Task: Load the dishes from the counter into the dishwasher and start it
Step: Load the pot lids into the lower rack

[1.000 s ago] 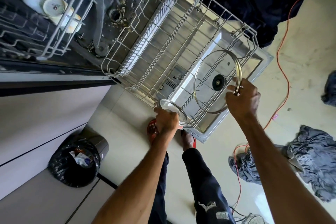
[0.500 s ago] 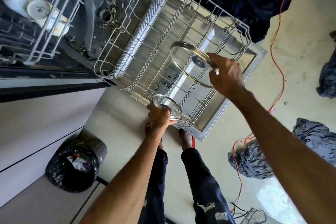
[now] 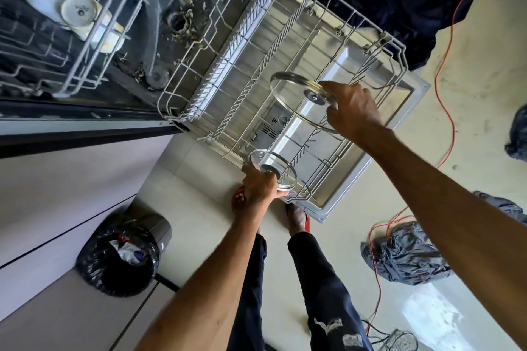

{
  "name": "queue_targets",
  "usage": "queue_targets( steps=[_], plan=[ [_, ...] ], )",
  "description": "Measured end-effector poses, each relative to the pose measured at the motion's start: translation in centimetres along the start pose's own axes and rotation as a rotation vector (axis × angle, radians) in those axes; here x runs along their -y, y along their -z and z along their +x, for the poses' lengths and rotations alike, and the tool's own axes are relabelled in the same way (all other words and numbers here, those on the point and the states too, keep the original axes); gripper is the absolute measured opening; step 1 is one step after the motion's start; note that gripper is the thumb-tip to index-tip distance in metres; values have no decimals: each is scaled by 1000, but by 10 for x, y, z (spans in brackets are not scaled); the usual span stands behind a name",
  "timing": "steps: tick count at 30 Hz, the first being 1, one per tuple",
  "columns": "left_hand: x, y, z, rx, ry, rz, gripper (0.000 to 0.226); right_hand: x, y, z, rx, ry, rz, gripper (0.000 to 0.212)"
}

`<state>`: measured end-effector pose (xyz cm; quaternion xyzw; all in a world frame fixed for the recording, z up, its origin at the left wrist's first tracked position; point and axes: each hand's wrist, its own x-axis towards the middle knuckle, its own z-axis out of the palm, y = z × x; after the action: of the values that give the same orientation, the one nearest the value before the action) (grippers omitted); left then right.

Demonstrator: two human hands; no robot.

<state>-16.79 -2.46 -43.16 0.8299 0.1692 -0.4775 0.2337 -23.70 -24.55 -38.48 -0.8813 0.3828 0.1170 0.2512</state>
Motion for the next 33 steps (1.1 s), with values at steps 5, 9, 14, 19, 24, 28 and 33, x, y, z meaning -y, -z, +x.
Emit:
queue_targets(
  steps=[5, 9, 14, 19, 24, 28, 33],
  plan=[
    [-1, 0, 5, 26, 21, -52, 69, 4, -30, 4, 86, -8, -107, 56],
    [-6, 0, 9, 19, 31, -42, 73, -6, -48, 3, 177, 40, -79, 61],
    [-8, -1, 11, 39, 2, -88, 71, -33, -50, 0, 210, 57, 52, 78],
    [-13, 1, 8, 38, 2, -80, 69, -64, -53, -14, 280, 42, 116, 88],
    [-13, -2, 7, 57, 14, -128, 56, -70, -62, -13, 311, -19, 141, 84],
    [-14, -1, 3, 89, -3, -171, 50, -67, -62, -17, 283, -69, 244, 89],
    [-15, -1, 7, 115, 1, -244, 39, -30, -48, -50, -100, -56, 291, 64]
  ],
)
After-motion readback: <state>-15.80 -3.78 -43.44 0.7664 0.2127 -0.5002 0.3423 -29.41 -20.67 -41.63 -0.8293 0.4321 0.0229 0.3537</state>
